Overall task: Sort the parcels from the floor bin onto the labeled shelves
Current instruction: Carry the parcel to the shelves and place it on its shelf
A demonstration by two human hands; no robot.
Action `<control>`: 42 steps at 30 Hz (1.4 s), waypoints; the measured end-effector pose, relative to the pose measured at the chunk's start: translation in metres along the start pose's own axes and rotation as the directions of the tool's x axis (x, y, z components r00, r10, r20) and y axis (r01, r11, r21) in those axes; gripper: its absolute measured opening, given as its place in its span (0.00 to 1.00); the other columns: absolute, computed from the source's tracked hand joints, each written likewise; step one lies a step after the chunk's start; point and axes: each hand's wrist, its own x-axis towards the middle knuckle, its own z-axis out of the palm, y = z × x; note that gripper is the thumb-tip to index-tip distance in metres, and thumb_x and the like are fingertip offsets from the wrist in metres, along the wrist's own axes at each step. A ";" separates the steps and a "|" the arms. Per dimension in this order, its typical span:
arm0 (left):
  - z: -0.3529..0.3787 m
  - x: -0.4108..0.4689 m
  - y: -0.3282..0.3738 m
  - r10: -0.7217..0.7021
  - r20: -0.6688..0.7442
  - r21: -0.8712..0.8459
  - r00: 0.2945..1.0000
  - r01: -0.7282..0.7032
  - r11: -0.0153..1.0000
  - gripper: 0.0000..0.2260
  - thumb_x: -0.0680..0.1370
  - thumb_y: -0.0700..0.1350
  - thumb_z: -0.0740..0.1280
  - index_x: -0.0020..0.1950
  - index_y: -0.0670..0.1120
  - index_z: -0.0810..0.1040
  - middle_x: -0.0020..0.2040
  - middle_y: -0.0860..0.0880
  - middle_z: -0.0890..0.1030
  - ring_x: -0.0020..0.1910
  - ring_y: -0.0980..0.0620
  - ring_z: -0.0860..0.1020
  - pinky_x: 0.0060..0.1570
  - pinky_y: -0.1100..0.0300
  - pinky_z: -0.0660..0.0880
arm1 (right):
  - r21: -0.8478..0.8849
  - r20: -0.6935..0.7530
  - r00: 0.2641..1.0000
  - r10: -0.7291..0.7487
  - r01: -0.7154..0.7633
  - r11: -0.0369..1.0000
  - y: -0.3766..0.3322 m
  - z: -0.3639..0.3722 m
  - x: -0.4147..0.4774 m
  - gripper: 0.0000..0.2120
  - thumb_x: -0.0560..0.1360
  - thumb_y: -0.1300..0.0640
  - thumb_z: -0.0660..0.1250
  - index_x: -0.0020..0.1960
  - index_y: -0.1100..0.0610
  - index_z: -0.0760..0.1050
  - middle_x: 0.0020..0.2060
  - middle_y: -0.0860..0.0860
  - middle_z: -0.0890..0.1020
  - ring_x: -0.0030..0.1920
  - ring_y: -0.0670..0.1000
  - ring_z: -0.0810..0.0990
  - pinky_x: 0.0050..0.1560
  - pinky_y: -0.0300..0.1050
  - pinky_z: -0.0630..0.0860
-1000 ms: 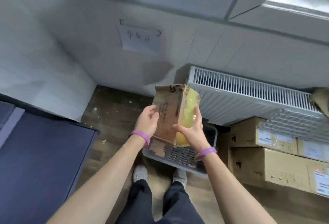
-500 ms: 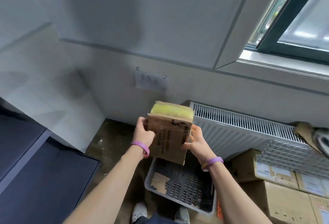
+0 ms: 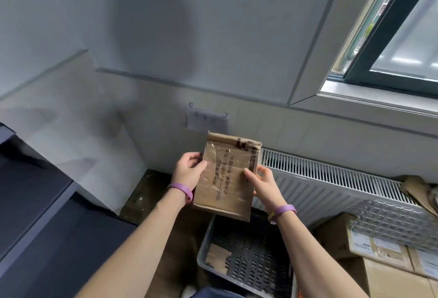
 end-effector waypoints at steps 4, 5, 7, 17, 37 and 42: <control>-0.007 0.003 0.014 -0.054 0.071 -0.021 0.996 0.055 0.998 0.07 0.77 0.47 0.67 0.54 0.49 0.79 0.49 0.53 0.83 0.46 0.59 0.80 0.40 0.66 0.76 | -0.054 -0.061 0.997 0.042 -0.045 0.998 0.000 0.006 0.005 0.21 0.75 0.48 0.69 0.61 0.53 0.64 0.51 0.50 0.80 0.49 0.48 0.81 0.44 0.43 0.76; -0.009 0.003 0.016 -0.084 0.114 -0.032 0.990 0.088 0.996 0.08 0.77 0.49 0.66 0.54 0.49 0.79 0.50 0.52 0.83 0.50 0.57 0.80 0.46 0.61 0.76 | -0.069 -0.080 0.996 0.044 -0.049 0.996 0.001 0.006 0.007 0.20 0.76 0.47 0.69 0.61 0.53 0.64 0.50 0.48 0.79 0.46 0.47 0.80 0.43 0.42 0.76; -0.012 0.004 0.021 -0.137 0.208 -0.098 0.969 0.160 0.982 0.09 0.78 0.48 0.64 0.54 0.49 0.81 0.51 0.50 0.83 0.53 0.53 0.80 0.50 0.55 0.77 | -0.120 -0.115 0.993 0.031 -0.045 0.992 0.003 0.005 0.011 0.17 0.78 0.47 0.66 0.61 0.53 0.65 0.48 0.45 0.77 0.46 0.46 0.78 0.48 0.44 0.75; -0.010 0.012 0.001 0.086 0.241 0.212 0.967 -0.139 0.967 0.22 0.74 0.39 0.71 0.64 0.57 0.74 0.65 0.52 0.74 0.65 0.50 0.71 0.63 0.52 0.70 | -0.294 -0.151 0.988 -0.034 -0.012 0.956 0.003 0.002 0.018 0.11 0.82 0.54 0.60 0.59 0.59 0.73 0.55 0.55 0.80 0.53 0.52 0.77 0.59 0.49 0.73; 0.022 -0.008 0.013 0.140 0.025 0.279 0.990 -0.141 0.950 0.34 0.67 0.48 0.77 0.70 0.50 0.67 0.60 0.53 0.77 0.57 0.52 0.76 0.52 0.58 0.73 | 0.219 0.111 0.988 0.105 -0.128 0.967 -0.023 0.021 0.017 0.28 0.75 0.30 0.52 0.58 0.47 0.79 0.49 0.46 0.85 0.46 0.48 0.84 0.37 0.45 0.80; 0.011 -0.002 0.016 0.090 0.098 -0.033 0.991 -0.087 0.996 0.15 0.78 0.55 0.62 0.61 0.51 0.78 0.54 0.56 0.80 0.58 0.54 0.77 0.55 0.61 0.73 | 0.108 -0.110 0.994 -0.026 0.038 0.993 -0.012 0.015 0.023 0.08 0.81 0.53 0.62 0.52 0.56 0.77 0.51 0.55 0.83 0.46 0.51 0.82 0.50 0.50 0.79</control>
